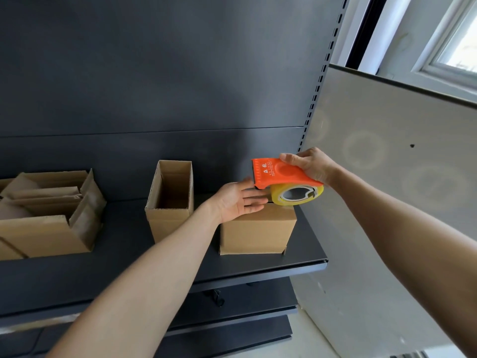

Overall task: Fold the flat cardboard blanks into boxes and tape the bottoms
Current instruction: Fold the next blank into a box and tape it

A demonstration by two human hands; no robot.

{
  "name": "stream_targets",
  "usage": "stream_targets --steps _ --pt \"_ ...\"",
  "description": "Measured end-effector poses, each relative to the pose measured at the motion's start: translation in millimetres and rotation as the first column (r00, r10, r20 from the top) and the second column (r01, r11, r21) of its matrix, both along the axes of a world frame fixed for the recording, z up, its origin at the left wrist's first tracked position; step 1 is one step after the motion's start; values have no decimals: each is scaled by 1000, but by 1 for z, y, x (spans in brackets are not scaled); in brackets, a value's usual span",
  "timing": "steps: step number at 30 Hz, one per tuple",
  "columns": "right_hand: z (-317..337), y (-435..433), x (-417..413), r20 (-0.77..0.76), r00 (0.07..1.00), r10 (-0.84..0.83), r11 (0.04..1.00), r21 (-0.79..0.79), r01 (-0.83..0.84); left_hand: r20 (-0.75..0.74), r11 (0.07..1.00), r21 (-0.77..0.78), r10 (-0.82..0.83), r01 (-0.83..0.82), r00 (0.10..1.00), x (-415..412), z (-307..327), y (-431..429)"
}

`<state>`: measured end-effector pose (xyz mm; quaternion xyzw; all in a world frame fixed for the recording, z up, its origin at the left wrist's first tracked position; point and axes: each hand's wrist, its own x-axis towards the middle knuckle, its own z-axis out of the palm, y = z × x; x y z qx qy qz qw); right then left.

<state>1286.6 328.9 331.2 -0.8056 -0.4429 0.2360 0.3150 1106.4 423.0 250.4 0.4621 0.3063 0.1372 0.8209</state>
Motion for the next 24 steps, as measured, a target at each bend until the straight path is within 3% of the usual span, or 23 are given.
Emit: stream_targets --steps 7,15,24 --pt "0 1 2 -17 1000 -4 1000 -10 4 94 998 -26 63 -61 994 3 4 0" --pt "2 4 5 -21 1000 6 1000 -20 -6 167 999 -45 3 5 986 8 11 -3" --pt "2 4 7 -42 999 7 1000 -19 -8 149 998 -60 25 -16 988 10 14 -4"
